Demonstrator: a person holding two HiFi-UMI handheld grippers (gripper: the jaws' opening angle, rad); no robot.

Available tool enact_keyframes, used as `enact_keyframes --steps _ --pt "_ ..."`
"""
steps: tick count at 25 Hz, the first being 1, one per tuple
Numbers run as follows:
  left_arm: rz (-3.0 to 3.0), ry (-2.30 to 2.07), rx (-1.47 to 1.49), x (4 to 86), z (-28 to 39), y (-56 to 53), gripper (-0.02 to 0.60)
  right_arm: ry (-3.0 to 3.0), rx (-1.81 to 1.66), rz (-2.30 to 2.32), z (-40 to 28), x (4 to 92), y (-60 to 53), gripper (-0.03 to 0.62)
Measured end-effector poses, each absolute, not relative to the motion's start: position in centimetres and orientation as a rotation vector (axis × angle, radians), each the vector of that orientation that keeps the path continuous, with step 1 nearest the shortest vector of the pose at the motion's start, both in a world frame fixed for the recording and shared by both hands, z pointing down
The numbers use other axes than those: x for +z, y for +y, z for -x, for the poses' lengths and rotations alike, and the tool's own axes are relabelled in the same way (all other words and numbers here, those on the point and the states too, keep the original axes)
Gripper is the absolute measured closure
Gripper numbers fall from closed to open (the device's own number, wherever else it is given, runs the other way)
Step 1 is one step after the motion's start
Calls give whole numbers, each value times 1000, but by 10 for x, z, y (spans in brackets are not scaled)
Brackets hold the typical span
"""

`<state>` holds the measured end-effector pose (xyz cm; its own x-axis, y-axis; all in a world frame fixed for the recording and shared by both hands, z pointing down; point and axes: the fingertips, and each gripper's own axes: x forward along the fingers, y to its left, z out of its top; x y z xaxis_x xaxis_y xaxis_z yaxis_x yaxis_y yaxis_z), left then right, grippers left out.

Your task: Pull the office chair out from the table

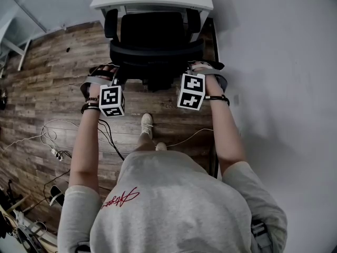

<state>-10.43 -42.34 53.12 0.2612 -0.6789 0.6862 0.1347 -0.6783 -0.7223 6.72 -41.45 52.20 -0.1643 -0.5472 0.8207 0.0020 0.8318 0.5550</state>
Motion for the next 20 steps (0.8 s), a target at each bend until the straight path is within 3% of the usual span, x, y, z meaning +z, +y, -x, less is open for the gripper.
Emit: enact_keyframes --steps 20 --pt "1841 497 -1493 533 98 -400 518 -1675 -517 -433 -74 523 -392 488"
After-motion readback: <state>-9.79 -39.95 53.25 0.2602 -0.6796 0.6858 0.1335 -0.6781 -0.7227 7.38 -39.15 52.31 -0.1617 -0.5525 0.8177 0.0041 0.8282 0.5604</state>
